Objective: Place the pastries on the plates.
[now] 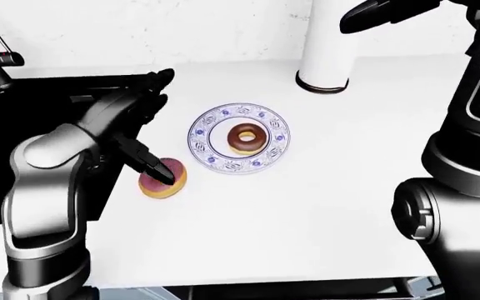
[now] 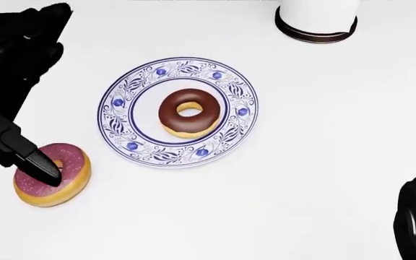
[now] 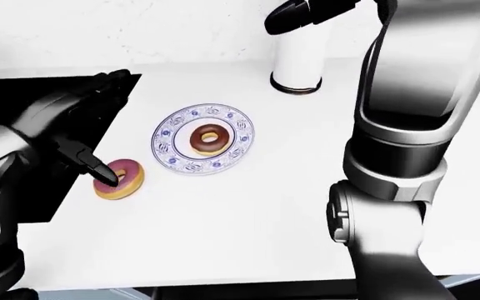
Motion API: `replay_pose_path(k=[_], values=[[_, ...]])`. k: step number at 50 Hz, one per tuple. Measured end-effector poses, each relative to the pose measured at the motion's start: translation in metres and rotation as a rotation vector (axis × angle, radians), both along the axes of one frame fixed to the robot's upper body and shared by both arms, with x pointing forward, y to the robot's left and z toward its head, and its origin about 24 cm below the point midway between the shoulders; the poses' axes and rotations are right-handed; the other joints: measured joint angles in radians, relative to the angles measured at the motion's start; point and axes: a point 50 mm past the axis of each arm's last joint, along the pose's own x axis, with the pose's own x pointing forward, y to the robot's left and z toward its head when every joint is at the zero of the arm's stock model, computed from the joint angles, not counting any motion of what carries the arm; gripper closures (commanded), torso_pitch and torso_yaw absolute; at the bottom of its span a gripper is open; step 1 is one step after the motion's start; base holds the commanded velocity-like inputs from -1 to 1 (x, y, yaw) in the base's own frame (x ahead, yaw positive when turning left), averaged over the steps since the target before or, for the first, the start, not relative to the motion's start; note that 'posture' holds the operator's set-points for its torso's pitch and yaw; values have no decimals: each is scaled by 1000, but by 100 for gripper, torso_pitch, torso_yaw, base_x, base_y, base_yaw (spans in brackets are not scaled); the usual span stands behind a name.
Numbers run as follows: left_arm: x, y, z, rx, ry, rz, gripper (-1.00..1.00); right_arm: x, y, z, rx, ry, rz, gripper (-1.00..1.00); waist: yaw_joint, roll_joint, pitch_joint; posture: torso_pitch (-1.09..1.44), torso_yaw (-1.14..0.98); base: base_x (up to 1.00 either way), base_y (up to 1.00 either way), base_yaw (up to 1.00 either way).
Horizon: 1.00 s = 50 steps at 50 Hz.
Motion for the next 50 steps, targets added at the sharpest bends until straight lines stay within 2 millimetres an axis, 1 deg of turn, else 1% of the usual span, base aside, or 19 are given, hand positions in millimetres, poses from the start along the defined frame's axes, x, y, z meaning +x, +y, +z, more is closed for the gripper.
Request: replay_pose_path(k=[10,15,22,33,37,39,43,44,45,47,50], values=[[-10,3,-9,86,39,-9,-100,0,2,0,5,3,10,-100,3,-5,-2,0,0,0,0,0],[-12,1,-16,119,63,-27,-100,1,2,-3,11,9,14,-100,5,-5,-2,0,0,0,0,0],[-19,-3,-21,160,69,-35,-100,2,2,-2,12,8,15,-100,6,-7,-2,0,0,0,0,0],[-11,-3,-35,209,95,-9,-100,3,6,-1,9,5,27,-100,7,-9,-4,0,0,0,0,0],[-12,-2,-39,227,97,-6,-100,2,6,-2,11,7,29,-100,7,-11,-5,0,0,0,0,0],[-12,-2,-42,238,102,-7,-95,3,6,-3,13,9,28,-100,8,-10,-5,0,0,0,0,0],[-12,1,-45,249,110,0,-77,2,4,-5,17,12,23,-100,8,-12,-6,0,0,0,0,0],[-12,1,-45,251,110,2,-65,2,3,-6,18,13,20,-100,9,-12,-6,0,0,0,0,0],[-13,2,-45,253,110,4,-62,2,3,-6,20,13,18,-100,9,-12,-6,0,0,0,0,0],[-15,2,-44,257,106,8,-59,1,1,-4,47,5,20,-100,8,-11,-5,0,0,0,0,0],[-17,2,-42,265,88,14,-55,-1,-3,4,85,-30,11,-100,10,-8,-6,0,0,0,0,0]])
